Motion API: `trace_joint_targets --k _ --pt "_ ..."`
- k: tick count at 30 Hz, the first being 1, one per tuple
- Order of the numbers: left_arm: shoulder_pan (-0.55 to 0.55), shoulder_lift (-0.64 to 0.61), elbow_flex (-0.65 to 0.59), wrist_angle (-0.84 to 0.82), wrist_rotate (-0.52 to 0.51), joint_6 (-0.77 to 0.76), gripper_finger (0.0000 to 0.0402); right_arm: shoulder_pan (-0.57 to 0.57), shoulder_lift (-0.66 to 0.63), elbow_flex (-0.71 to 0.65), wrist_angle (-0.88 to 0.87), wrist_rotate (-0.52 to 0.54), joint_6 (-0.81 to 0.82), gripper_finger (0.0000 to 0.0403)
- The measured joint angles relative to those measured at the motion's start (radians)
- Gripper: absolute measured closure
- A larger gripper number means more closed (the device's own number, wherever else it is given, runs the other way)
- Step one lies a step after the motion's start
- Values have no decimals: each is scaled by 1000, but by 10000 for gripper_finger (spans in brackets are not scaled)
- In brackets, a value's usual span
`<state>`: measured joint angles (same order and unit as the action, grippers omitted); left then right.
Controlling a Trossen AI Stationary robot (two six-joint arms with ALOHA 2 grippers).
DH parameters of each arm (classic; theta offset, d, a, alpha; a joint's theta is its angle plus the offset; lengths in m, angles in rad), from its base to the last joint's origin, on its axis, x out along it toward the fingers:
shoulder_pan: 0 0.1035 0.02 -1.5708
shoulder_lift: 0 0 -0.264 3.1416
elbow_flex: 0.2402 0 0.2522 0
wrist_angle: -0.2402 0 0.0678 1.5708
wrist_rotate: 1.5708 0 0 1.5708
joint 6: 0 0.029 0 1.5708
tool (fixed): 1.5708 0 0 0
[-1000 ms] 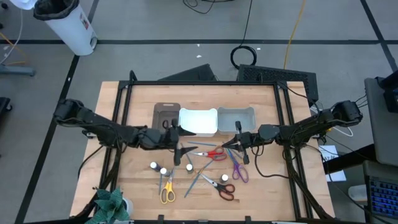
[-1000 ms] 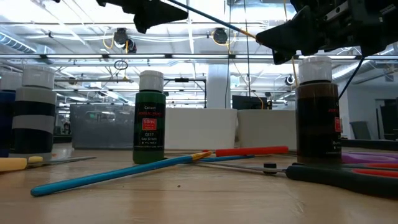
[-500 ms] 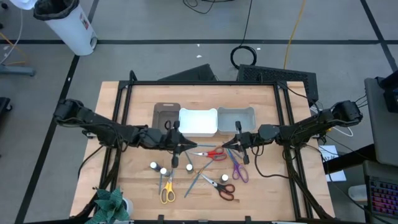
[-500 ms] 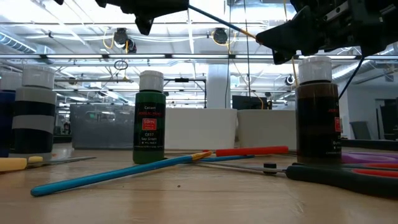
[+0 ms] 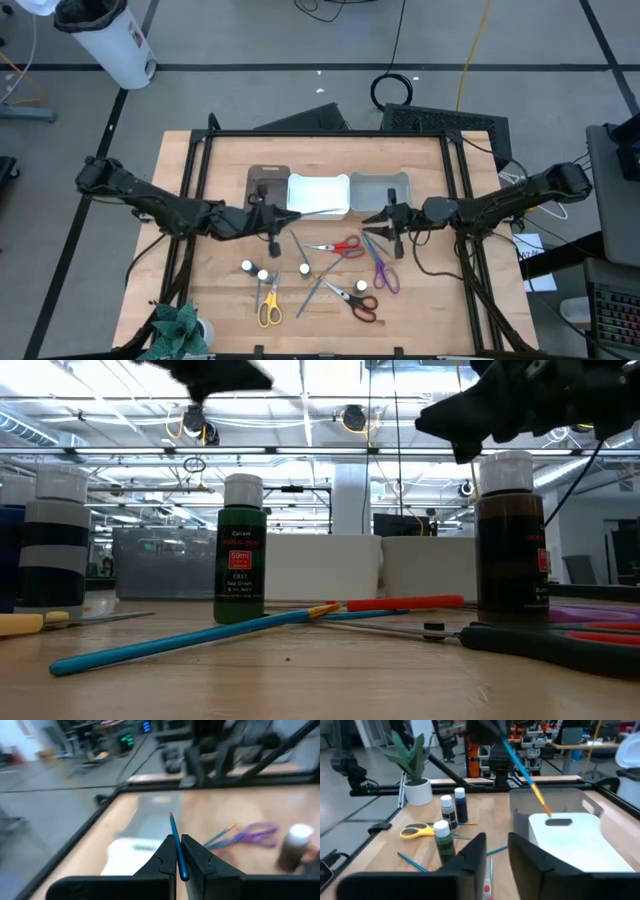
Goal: Pick & Place Paint Supplies
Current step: Put the blue paint brush into the black bin
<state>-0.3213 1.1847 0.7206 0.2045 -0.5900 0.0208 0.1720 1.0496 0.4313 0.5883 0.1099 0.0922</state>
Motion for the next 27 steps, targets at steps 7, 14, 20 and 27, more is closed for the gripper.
trace_joint_targets --k 7,14,20,27 --pt "-76 -149 -28 -468 -435 -366 394 0 -112 0 -145 -5 44 248" --pt "-50 -168 -27 -792 -391 -770 394 0 -117 0 -154 -2 53 245" --pt "65 -87 -27 -881 -278 -892 394 -1 -115 0 -152 25 53 252" --pt "172 2 -27 -872 -171 -954 356 -1 -115 0 -156 24 46 251"
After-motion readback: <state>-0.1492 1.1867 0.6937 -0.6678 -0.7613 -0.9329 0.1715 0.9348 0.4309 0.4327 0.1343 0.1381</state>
